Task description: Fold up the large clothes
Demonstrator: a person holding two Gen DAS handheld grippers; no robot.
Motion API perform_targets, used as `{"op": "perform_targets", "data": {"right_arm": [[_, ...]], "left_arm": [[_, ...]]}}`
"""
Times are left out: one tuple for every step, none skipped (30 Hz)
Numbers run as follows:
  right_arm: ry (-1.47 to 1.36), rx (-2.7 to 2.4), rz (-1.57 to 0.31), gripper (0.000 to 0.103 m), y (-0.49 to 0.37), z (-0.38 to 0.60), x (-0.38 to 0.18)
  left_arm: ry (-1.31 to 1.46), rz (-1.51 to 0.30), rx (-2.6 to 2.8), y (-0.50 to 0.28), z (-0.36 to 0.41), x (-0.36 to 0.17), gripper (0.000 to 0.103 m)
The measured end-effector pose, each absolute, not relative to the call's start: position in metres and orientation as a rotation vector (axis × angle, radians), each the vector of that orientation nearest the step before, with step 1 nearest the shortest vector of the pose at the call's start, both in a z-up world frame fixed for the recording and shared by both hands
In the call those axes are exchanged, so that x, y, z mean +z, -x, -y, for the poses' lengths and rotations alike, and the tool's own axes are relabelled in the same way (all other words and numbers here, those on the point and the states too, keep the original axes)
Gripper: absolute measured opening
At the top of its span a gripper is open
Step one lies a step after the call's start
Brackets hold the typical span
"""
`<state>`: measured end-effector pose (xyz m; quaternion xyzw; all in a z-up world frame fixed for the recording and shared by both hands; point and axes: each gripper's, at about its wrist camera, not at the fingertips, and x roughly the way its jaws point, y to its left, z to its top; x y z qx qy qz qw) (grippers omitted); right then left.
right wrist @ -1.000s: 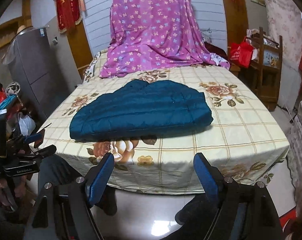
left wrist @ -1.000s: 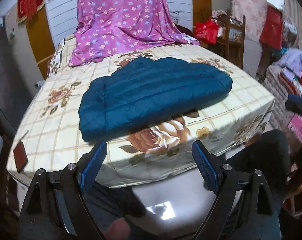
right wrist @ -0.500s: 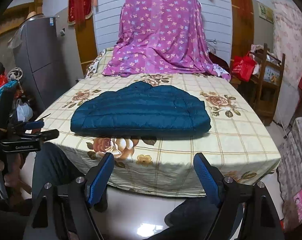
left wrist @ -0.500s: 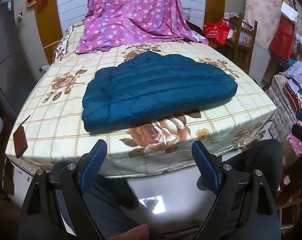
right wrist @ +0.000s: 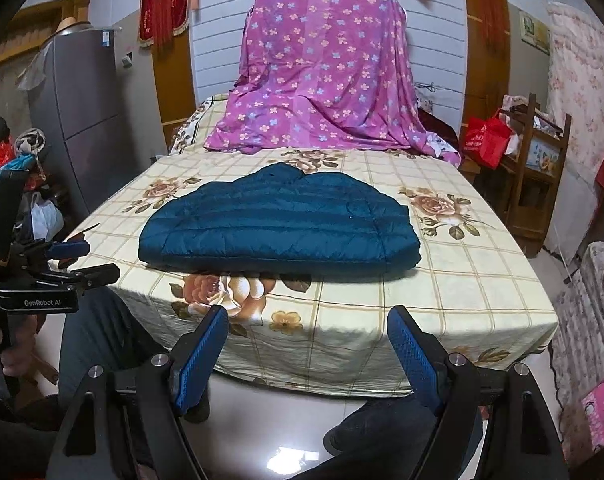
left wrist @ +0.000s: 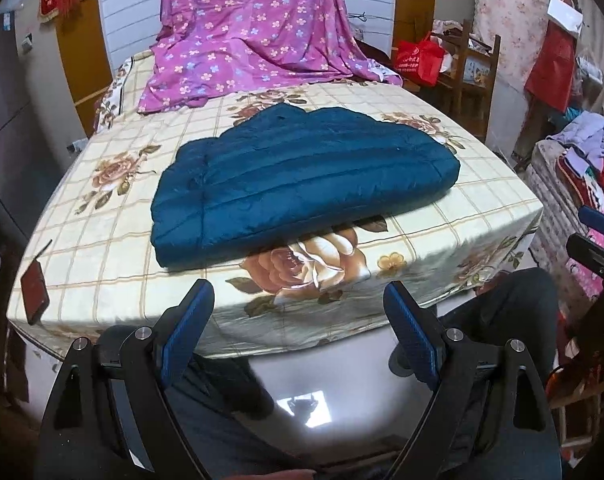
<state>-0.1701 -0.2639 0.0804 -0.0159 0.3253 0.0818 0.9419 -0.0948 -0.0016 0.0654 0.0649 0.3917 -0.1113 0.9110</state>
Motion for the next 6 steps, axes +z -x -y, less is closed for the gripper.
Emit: {"op": "perform_targets", "data": {"right_arm": [[0.032, 0.167, -0.662, 0.079, 0.1701, 0.2638, 0.0807], [0.033, 0.166, -0.66, 0.079, 0.1705, 0.2637, 0.0809], [0.031, 0.166, -0.659, 0.08, 0.1706, 0.2635, 0.0812], [0.029, 0.169, -0.659, 0.08, 0.1706, 0.2634, 0.0814], [0.029, 0.172, -0.658, 0.08, 0.1708, 0.2634, 0.0815], [0.03, 0.172, -0.656, 0.08, 0.1714, 0.2628, 0.0817]], "left_arm": [[-0.135, -0.801, -0.232, 0.0961, 0.0019, 0.0658, 0.087], [-0.128, -0.793, -0.235, 0.0973, 0.001, 0.0664, 0.087], [-0.125, -0.788, -0.231, 0.098, 0.001, 0.0669, 0.087], [-0.13, -0.784, -0.224, 0.0984, 0.001, 0.0671, 0.087], [-0.138, -0.778, -0.217, 0.0986, 0.0011, 0.0673, 0.087], [-0.139, -0.776, -0.213, 0.0982, 0.001, 0.0675, 0.087]]}}
